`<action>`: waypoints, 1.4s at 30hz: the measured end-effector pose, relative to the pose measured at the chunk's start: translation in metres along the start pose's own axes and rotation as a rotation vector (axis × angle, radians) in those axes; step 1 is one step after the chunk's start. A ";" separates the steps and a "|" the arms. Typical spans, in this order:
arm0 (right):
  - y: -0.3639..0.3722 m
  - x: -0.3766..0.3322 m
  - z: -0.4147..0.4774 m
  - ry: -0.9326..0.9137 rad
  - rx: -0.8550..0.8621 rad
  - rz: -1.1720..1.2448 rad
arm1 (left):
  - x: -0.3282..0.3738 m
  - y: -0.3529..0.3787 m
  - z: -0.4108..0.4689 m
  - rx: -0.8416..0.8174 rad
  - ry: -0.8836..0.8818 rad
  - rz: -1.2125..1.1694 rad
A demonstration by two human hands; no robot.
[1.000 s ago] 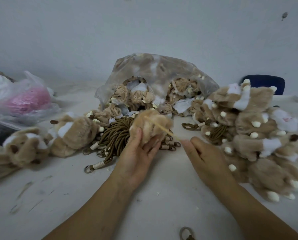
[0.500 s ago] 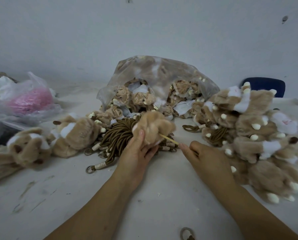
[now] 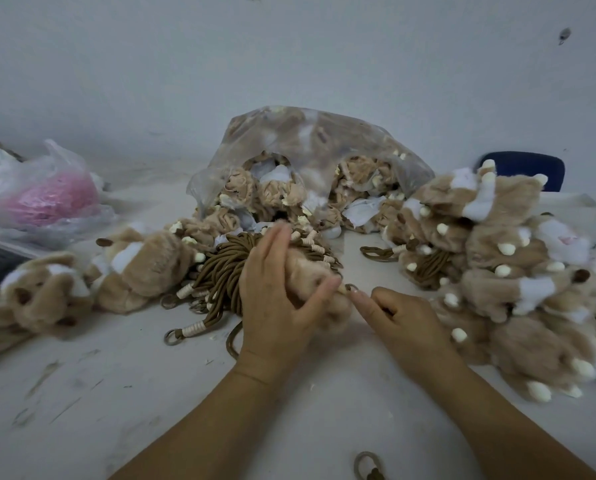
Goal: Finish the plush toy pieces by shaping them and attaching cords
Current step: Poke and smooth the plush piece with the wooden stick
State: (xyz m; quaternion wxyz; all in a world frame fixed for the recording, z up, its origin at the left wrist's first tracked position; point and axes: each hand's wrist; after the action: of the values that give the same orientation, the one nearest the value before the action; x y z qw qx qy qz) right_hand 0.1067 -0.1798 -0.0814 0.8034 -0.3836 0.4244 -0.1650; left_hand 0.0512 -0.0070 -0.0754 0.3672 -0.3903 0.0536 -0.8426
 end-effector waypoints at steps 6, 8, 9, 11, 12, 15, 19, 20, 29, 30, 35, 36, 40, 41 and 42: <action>0.003 0.005 0.002 0.001 0.013 0.061 | -0.005 -0.003 -0.005 -0.104 -0.219 -0.321; 0.004 0.008 0.003 0.020 0.008 0.045 | -0.005 0.000 -0.005 -0.163 -0.227 -0.375; 0.004 0.009 0.003 0.028 0.002 0.037 | -0.005 0.001 -0.005 -0.174 -0.228 -0.398; 0.003 0.011 0.004 0.029 -0.016 0.024 | -0.007 0.000 -0.005 -0.156 -0.216 -0.406; 0.002 0.011 0.004 0.024 -0.024 0.012 | -0.007 -0.001 -0.005 -0.138 -0.207 -0.403; -0.003 0.010 0.005 -0.002 -0.031 -0.009 | -0.005 -0.005 -0.004 -0.115 -0.201 -0.403; -0.007 0.004 0.003 -0.065 -0.041 -0.026 | 0.000 -0.004 -0.005 -0.180 -0.266 -0.430; -0.006 0.002 0.002 -0.081 -0.043 -0.037 | 0.001 -0.002 -0.005 -0.193 -0.294 -0.468; 0.021 -0.013 0.002 0.094 -0.028 0.057 | -0.007 0.012 -0.005 -0.227 -0.326 -0.485; 0.021 -0.013 0.003 0.129 -0.042 0.058 | -0.010 0.012 -0.006 -0.192 -0.308 -0.481; 0.008 0.000 0.005 0.079 -0.054 -0.040 | -0.012 0.008 -0.006 -0.087 -0.277 -0.488; 0.003 0.003 0.006 0.068 -0.057 -0.064 | -0.010 0.006 -0.007 -0.094 -0.313 -0.514; -0.006 0.004 0.006 0.031 -0.095 -0.147 | -0.011 0.000 -0.005 -0.129 -0.342 -0.542; -0.007 0.004 0.006 0.015 -0.105 -0.176 | -0.011 -0.001 -0.004 -0.125 -0.337 -0.543; -0.007 0.003 0.006 0.001 -0.115 -0.212 | -0.013 -0.002 -0.005 -0.124 -0.339 -0.533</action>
State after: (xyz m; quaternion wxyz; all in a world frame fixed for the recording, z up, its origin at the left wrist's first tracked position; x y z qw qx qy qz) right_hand 0.1144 -0.1837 -0.0754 0.7579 -0.4718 0.3906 -0.2245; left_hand 0.0522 0.0016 -0.0857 0.1125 -0.5470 -0.0611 -0.8273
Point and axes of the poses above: each hand's wrist, its own z-axis towards the middle knuckle, its own y-axis out of the palm, x = y × z, and after that the axes turned 10 degrees about -x, right-handed
